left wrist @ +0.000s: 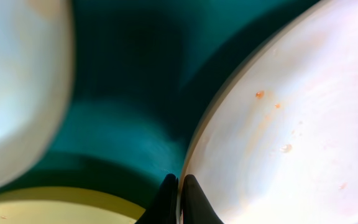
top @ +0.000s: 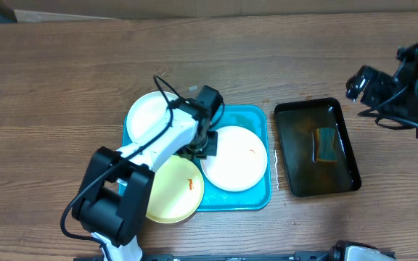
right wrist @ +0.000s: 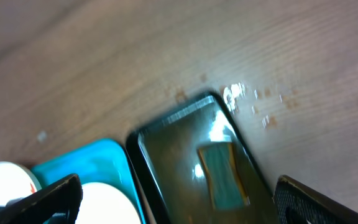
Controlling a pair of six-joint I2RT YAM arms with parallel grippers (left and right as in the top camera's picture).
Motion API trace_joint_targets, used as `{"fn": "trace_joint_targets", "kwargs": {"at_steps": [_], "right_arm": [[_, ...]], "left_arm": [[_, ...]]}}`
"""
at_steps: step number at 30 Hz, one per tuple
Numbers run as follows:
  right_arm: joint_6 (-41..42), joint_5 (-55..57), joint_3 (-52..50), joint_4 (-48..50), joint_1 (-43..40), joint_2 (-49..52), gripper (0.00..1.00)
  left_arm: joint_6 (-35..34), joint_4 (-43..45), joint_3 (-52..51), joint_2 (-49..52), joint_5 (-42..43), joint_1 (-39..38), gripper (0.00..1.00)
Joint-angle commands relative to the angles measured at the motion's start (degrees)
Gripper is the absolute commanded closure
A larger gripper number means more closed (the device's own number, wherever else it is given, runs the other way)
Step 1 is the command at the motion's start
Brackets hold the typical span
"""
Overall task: Clean dirty plates on tray and stack at the side
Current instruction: 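Lower the right gripper into the black basin toward the sponge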
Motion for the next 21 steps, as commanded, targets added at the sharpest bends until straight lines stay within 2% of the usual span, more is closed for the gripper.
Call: {"fn": "trace_joint_targets", "kwargs": {"at_steps": [1, 4, 6, 9, 12, 14, 15, 21], "right_arm": [[0.09, -5.53, 0.13, 0.24, 0.02, 0.02, 0.0], [-0.39, -7.3, 0.02, -4.17, 0.96, 0.24, 0.09], [-0.35, -5.11, -0.33, -7.61, 2.32, 0.5, 0.23], [-0.31, -0.76, -2.12, -11.02, 4.92, 0.94, 0.52], [0.68, 0.46, -6.58, -11.26, 7.1, 0.98, 0.77], [2.71, 0.42, -10.67, -9.33, 8.9, 0.98, 0.87], [4.37, 0.28, -14.93, -5.95, 10.8, 0.98, 0.91], [12.28, 0.13, -28.24, 8.44, 17.18, 1.05, 0.92]], "left_arm": [[2.32, -0.57, 1.86, -0.26, -2.19, 1.68, 0.96], [2.69, -0.57, 1.86, -0.26, -2.16, 1.79, 0.94], [2.67, -0.26, 1.86, -0.26, -2.16, 1.77, 0.94], [2.67, -0.11, 1.86, -0.26, -2.12, 1.73, 0.93], [2.67, -0.15, 1.86, -0.26, -2.14, 1.73, 0.93], [2.67, -0.15, 1.86, -0.26, -2.14, 1.73, 0.93], [2.64, -0.09, 1.86, -0.26, -2.12, 1.73, 0.93], [2.64, -0.09, 1.86, -0.26, -2.1, 1.73, 0.92]]}}
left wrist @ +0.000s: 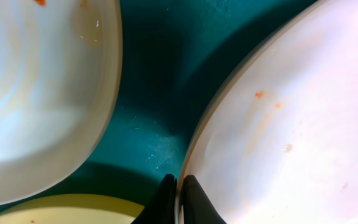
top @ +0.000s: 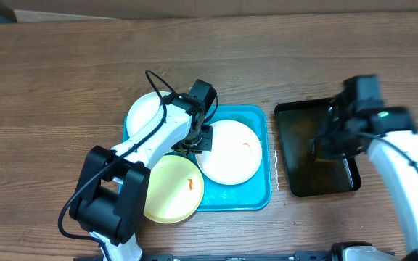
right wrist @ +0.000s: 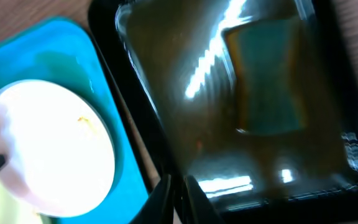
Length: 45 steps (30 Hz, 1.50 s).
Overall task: Clean dirty plates on tray and stack at the side
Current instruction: 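Lower the right gripper into the black basin toward the sponge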
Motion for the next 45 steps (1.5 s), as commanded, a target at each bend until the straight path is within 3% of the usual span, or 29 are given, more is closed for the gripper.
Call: {"fn": "trace_joint_targets", "kwargs": {"at_steps": [1, 7, 14, 19, 24, 45], "right_arm": [[6.8, 0.33, -6.71, 6.73, 3.76, 0.11, 0.92], [12.15, 0.55, -15.5, 19.65, 8.33, 0.52, 0.93], [17.77, 5.92, -18.29, 23.08, 10.47, 0.63, 0.96], [17.79, 6.34, -19.96, 26.25, 10.54, 0.66, 0.96], [21.0, 6.67, -21.38, 27.06, 10.54, 1.81, 0.96], [20.9, -2.82, -21.81, 25.88, 11.65, 2.4, 0.96]], "left_arm": [[1.25, 0.04, 0.9, -0.26, -0.7, -0.11, 0.91], [1.27, -0.09, 0.9, -0.26, -0.17, -0.11, 0.91], [1.25, -0.17, 0.9, -0.26, 0.35, -0.11, 0.91], [1.25, -0.13, 0.9, -0.26, 0.37, -0.11, 0.83], [1.25, -0.13, 0.9, -0.26, 1.14, -0.11, 0.83], [1.25, -0.11, 0.9, -0.26, 1.86, -0.13, 0.75]]}}
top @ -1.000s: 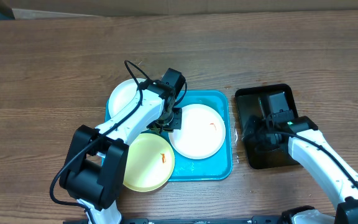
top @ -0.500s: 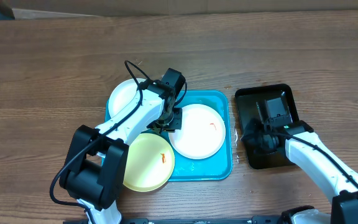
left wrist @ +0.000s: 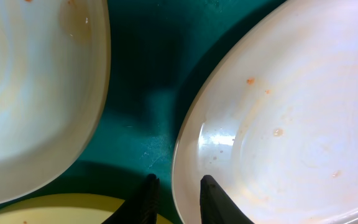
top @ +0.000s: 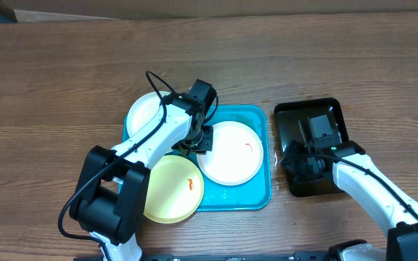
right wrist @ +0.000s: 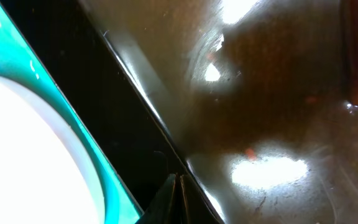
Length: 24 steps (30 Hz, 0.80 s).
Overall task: Clean dirty plates on tray and stack at the side
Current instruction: 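Lower the right gripper into the black basin toward the sponge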
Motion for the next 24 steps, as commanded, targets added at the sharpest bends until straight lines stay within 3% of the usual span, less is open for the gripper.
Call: {"fn": "trace_joint_targets", "kwargs": {"at_steps": [1, 10, 24], "right_arm": [[0.46, -3.02, -0.39, 0.22, 1.44, 0.33, 0.96], [0.48, -3.19, -0.39, 1.16, 5.18, 0.33, 0.93], [-0.46, -1.86, 0.28, 3.15, 4.35, 0.33, 0.87]], "left_arm": [[1.09, -0.09, 0.9, -0.26, 0.68, -0.13, 0.74], [1.07, -0.11, 0.9, -0.26, 0.68, -0.13, 0.74], [1.07, 0.0, 0.9, -0.26, 0.68, -0.13, 0.68]]}}
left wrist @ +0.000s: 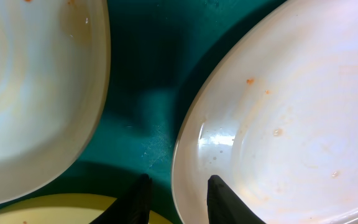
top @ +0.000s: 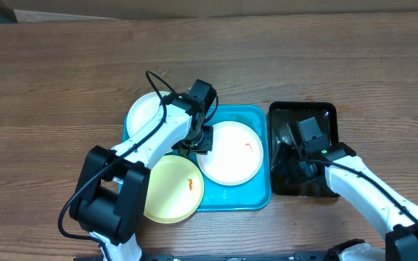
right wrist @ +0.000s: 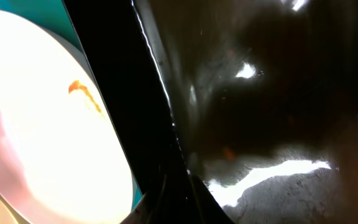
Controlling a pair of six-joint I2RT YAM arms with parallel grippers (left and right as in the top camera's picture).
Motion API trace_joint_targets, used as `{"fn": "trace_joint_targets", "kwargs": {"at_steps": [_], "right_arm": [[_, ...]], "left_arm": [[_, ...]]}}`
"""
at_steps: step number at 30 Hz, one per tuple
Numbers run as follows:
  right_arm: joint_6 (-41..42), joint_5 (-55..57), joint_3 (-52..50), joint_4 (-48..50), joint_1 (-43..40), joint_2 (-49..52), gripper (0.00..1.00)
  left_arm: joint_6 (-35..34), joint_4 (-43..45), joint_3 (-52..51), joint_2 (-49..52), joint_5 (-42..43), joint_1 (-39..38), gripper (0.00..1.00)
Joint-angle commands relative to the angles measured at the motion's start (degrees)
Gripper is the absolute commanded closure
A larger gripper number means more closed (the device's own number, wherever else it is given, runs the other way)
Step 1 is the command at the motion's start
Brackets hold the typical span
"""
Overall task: Clean dirty plates on tray and stack at the side
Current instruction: 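Lower the right gripper into the black basin toward the sponge, then grasp the green-and-yellow sponge with the right gripper in the water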
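Note:
The blue tray point(top: 256, 199) holds a dirty white plate point(top: 234, 156) with orange specks, a second white plate point(top: 147, 114) at its far left, and a yellow plate point(top: 169, 192) at the near left. My left gripper point(top: 203, 139) is open, its fingers point(left wrist: 219, 199) either side of the middle plate's left rim point(left wrist: 185, 137). My right gripper point(top: 287, 161) is low at the left rim of the black tray point(top: 321, 112), shut on that rim point(right wrist: 166, 124). The sponge is hidden.
The black tray holds dark water point(right wrist: 278, 93) and lies right against the blue tray's right side. Bare wooden table point(top: 64, 72) spreads to the left and behind. The right arm point(top: 369, 192) crosses the table's near right.
The black tray has shifted left and turned a little, and now touches the blue tray, with my right gripper still on its left rim. My left fingers stand slightly wider apart.
At first my left gripper was shut on the middle plate's rim and my right gripper hung open at the far right. The right then stood shut over the black tray. Later the left was open astride the rim and the right gripped the black tray's edge, which now sits further left.

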Motion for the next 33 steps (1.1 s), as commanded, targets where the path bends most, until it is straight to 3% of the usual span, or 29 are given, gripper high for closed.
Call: {"fn": "trace_joint_targets", "kwargs": {"at_steps": [1, 9, 19, 30, 33], "right_arm": [[-0.42, 2.91, 0.57, 1.75, -1.05, 0.33, 0.87], [-0.09, 10.25, 0.74, 13.75, -4.33, 0.85, 0.96], [0.09, 9.66, 0.74, 24.39, -1.81, 9.64, 0.96], [-5.01, -0.76, 0.83, 28.63, -2.27, 9.99, 0.96], [-6.21, -0.9, 1.14, 28.5, -3.28, 9.75, 0.89]], "left_arm": [[1.09, -0.02, 0.9, -0.26, 0.66, -0.13, 0.68], [1.07, 0.11, 0.9, -0.26, 0.66, -0.13, 0.68], [1.07, 0.46, 0.87, -0.26, 0.66, -0.13, 0.68], [1.09, 1.22, 0.9, -0.26, 0.59, -0.11, 0.64], [1.07, 1.25, 0.9, -0.26, 0.59, -0.11, 0.64]]}}
